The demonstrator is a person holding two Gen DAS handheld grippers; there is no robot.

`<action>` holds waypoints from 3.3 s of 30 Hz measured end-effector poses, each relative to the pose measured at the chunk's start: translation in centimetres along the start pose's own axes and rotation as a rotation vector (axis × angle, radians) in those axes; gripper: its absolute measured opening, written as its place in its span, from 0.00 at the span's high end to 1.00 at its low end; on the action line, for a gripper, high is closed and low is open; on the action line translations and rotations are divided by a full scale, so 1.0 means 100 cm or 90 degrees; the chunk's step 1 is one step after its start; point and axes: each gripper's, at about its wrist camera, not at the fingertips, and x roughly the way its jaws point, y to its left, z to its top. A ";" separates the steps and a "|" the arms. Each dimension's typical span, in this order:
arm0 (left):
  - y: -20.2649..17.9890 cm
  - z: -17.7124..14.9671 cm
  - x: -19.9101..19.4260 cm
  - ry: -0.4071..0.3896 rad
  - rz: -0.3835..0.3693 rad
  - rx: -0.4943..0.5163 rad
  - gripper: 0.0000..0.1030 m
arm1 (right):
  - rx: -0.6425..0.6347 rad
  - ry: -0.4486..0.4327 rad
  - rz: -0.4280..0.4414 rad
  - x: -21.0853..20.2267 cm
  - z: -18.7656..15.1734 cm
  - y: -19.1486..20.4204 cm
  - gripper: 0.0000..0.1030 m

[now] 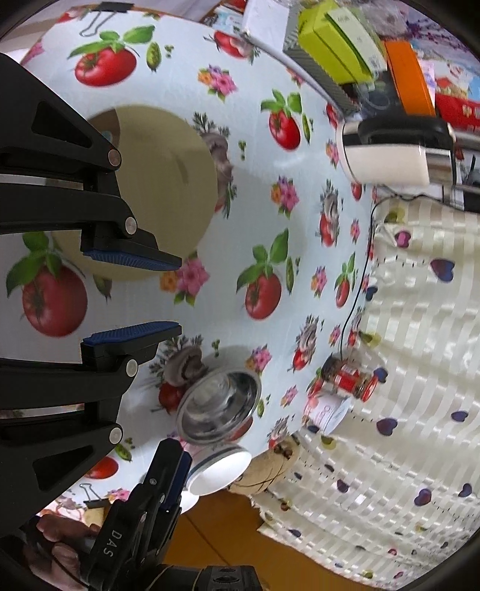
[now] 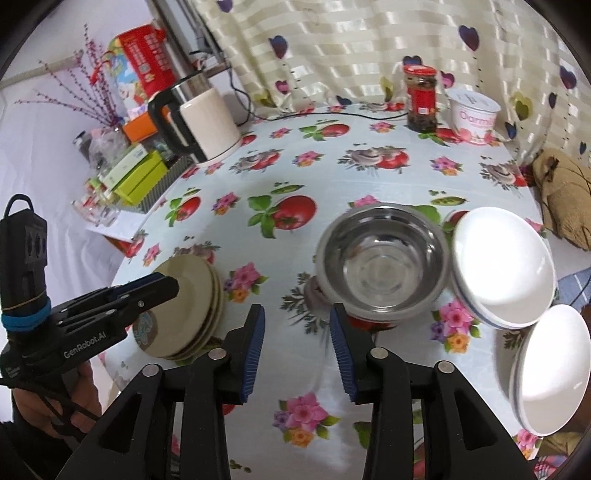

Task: Organize plates and bowls

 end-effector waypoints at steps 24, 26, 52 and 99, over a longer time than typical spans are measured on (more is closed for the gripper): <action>-0.059 0.022 0.076 0.087 -0.098 0.018 0.71 | 0.048 -0.020 -0.042 -0.007 0.010 -0.050 0.64; -0.063 0.023 0.084 0.096 -0.101 0.017 0.71 | 0.051 -0.021 -0.044 -0.008 0.010 -0.053 0.64; -0.071 0.020 0.127 0.161 -0.126 -0.020 0.79 | 0.079 -0.027 -0.059 -0.011 0.010 -0.075 0.64; -0.039 -0.014 0.060 0.128 -0.081 0.025 0.68 | 0.061 -0.029 -0.066 -0.033 -0.010 -0.050 0.63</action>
